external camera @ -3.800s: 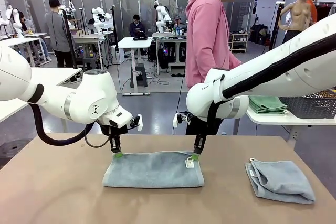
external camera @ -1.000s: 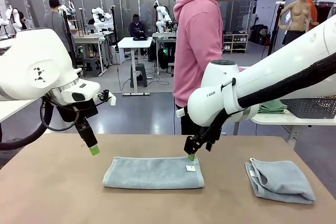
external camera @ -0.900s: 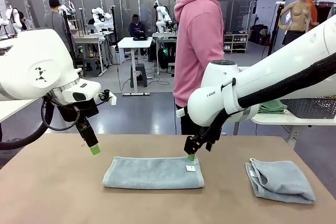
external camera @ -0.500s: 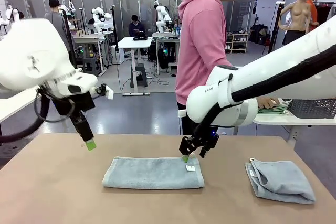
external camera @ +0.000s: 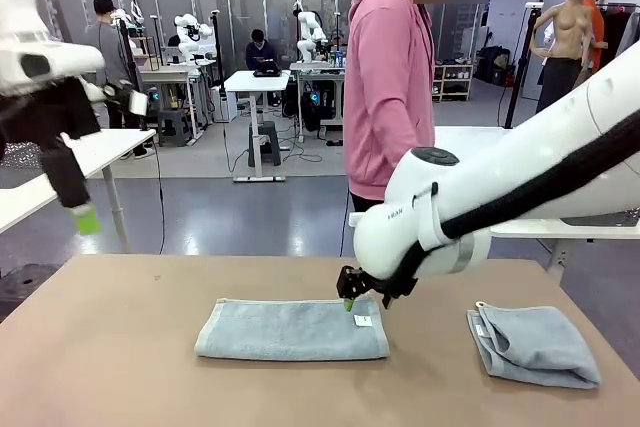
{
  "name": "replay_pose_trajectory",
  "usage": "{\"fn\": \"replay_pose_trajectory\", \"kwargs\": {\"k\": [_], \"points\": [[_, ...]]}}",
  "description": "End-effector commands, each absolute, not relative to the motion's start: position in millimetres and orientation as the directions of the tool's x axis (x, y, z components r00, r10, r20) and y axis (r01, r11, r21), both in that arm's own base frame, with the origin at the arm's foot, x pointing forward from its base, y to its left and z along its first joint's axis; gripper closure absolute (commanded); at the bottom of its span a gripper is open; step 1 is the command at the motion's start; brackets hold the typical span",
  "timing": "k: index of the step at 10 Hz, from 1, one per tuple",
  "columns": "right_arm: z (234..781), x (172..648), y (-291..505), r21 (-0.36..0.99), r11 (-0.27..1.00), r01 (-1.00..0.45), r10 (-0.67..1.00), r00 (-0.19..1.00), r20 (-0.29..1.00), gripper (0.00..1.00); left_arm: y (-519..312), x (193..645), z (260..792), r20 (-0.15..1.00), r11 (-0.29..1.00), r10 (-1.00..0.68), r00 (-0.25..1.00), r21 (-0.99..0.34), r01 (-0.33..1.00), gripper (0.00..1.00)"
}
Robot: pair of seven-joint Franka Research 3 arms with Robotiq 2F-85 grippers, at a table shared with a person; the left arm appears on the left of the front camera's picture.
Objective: Fold the towels and place them in the basket.
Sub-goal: When a person lays out a Towel with hook on the table, fold it in half twice.
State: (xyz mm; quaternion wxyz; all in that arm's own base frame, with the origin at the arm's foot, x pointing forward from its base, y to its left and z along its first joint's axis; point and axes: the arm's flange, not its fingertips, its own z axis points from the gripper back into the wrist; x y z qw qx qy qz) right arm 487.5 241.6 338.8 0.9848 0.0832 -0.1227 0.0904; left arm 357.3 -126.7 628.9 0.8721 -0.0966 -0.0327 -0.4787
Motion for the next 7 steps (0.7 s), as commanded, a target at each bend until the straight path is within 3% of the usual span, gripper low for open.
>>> {"fn": "replay_pose_trajectory", "kwargs": {"k": [1, 4, 7], "points": [[346.1, 485.2, 255.6, 0.073, 0.991, -0.112, 0.102, 0.987, 0.127, 0.16, -112.4, 326.0, 670.3, 0.100, 0.564, -0.813, 0.574, -0.113, 0.818, 0.00], [348.8, 494.2, 261.5, 0.062, 0.996, -0.072, 0.070, 0.997, 0.030, 0.16, -92.8, 261.9, 729.5, 0.119, 0.585, -0.804, 0.583, -0.018, 0.811, 0.00], [325.4, 510.1, 248.4, 0.062, 0.997, -0.042, 0.041, 0.999, 0.020, 0.16, -97.9, 216.7, 753.4, 0.131, 0.578, -0.813, 0.568, 0.053, 0.814, 0.00]]}}
